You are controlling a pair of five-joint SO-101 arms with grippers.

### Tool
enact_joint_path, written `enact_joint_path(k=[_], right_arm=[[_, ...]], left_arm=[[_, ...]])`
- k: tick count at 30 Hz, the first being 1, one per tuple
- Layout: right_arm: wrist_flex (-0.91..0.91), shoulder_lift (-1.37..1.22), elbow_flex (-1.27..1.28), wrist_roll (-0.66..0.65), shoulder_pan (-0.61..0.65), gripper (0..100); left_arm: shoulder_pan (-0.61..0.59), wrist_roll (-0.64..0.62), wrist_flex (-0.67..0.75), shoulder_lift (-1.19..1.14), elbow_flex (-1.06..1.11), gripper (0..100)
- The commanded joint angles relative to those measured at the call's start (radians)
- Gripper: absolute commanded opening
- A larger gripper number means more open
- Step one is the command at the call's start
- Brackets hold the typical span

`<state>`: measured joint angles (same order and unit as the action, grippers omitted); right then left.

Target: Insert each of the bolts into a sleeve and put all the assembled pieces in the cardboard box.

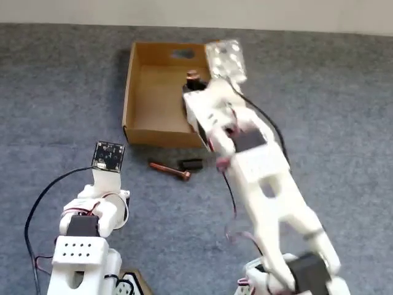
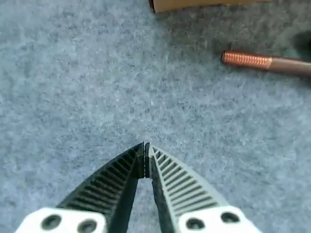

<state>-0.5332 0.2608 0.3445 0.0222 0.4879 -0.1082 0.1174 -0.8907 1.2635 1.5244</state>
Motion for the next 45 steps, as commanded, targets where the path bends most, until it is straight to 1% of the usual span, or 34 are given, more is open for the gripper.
enact_joint_path(k=[1, 3, 9, 13, 16, 19, 24, 29, 33, 35, 38, 45], right_arm=[[-0.042, -0.157, -0.228, 0.11, 0.002, 0.6], [-0.056, -0.268, -0.311, 0.147, 0.002, 0.6], [-0.056, -0.572, -0.559, 0.152, 0.019, 0.6], [-0.058, -0.72, -0.685, 0.153, 0.028, 0.6], [-0.105, -0.785, -0.739, 0.153, 0.05, 0.6], [-0.119, -0.823, -0.751, 0.153, 0.071, 0.6], [-0.117, -0.883, -0.75, 0.153, 0.085, 0.6], [-0.119, -0.92, -0.745, 0.157, 0.058, 0.6], [-0.137, -0.938, -0.745, 0.272, 0.025, 0.6], [-0.153, -0.938, -0.751, 0.301, 0.018, 0.6], [-0.185, -0.934, -0.756, 0.302, 0.007, 0.6], [-0.185, -0.843, -0.746, 0.301, -0.01, 0.6]], left_arm=[[-0.005, 0.003, 0.014, 0.012, -0.002, 3], [-0.005, 0.003, 0.014, 0.012, -0.002, 3], [-0.005, 0.003, 0.012, 0.012, -0.001, 3], [-0.015, 0.003, 0.009, 0.012, -0.004, 3], [-0.073, -0.02, 0.014, 0.012, -0.012, 3], [-0.15, -0.121, 0.021, 0.012, -0.025, 3], [-0.15, -0.118, 0.021, 0.012, -0.025, 3], [-0.148, -0.118, 0.021, 0.012, -0.025, 3], [-0.148, -0.118, 0.021, 0.012, -0.025, 3], [-0.148, -0.118, 0.021, 0.012, -0.025, 3], [-0.148, -0.118, 0.021, 0.012, -0.025, 3], [-0.148, -0.118, 0.021, 0.012, -0.025, 3]])
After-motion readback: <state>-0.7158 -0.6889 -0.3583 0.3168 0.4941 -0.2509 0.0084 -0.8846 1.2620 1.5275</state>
